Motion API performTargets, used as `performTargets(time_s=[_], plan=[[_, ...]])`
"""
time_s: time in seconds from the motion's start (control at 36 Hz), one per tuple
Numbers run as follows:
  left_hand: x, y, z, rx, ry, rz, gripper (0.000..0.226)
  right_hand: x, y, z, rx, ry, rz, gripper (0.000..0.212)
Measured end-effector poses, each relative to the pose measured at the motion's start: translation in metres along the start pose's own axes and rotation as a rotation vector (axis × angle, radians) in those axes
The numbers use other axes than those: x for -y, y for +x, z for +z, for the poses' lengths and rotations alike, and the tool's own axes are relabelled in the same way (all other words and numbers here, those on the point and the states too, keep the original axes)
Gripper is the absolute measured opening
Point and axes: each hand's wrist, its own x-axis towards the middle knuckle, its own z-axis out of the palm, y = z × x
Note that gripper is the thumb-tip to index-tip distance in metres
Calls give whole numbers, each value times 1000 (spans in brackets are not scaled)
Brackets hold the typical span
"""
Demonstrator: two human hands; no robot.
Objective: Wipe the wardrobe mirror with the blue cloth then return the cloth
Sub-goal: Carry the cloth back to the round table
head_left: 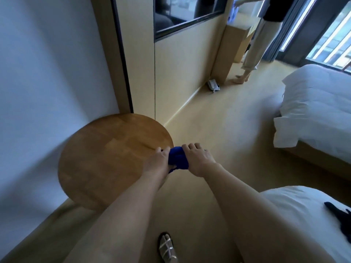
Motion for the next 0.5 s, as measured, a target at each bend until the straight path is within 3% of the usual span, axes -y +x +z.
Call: performTargets(time_s=[0.25, 0.5], plan=[[6, 86, -24, -45, -22, -71, 41, -20, 99, -33, 47, -37, -95, 58], [41, 120, -33, -45, -58, -250, 41, -4, 171, -35, 89, -77, -271, 56]])
